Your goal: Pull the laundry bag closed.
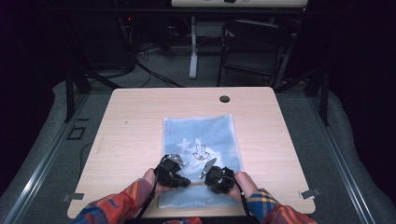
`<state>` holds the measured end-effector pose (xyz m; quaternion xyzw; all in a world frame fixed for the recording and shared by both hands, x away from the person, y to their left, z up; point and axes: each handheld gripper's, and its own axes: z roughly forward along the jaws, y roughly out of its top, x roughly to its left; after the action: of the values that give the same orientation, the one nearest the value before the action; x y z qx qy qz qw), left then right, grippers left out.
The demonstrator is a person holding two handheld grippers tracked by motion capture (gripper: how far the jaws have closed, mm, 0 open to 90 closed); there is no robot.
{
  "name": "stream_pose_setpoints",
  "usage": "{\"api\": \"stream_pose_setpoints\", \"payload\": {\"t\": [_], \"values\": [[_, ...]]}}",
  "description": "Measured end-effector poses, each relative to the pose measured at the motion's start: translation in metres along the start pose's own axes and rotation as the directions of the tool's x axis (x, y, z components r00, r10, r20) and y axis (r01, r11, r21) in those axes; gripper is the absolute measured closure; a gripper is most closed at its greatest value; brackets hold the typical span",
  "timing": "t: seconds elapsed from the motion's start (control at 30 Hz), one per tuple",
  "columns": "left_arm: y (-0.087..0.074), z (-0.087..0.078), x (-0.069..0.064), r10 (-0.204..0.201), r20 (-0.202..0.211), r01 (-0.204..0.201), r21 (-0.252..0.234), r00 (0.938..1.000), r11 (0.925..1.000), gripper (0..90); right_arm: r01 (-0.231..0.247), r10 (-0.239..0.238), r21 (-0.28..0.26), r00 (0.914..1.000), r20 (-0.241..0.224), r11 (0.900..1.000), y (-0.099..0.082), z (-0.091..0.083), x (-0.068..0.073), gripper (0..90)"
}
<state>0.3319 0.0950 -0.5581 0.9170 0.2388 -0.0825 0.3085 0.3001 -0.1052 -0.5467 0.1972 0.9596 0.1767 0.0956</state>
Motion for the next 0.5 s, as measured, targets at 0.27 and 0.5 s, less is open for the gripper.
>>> {"api": "stream_pose_setpoints", "payload": {"t": [0.27,0.5], "values": [[0.013,0.01,-0.005,0.015,-0.004,-0.015,-0.04,0.9999,0.9991,87.9,-0.002,0.002,-0.003,1.0,-0.004,1.0,0.0,0.0,0.001,82.3],[0.019,0.019,-0.008,0.025,0.002,-0.024,-0.04,0.9997,0.9989,87.9,0.004,-0.004,0.01,1.0,-0.001,0.9999,0.001,0.0,0.001,82.2]]}}
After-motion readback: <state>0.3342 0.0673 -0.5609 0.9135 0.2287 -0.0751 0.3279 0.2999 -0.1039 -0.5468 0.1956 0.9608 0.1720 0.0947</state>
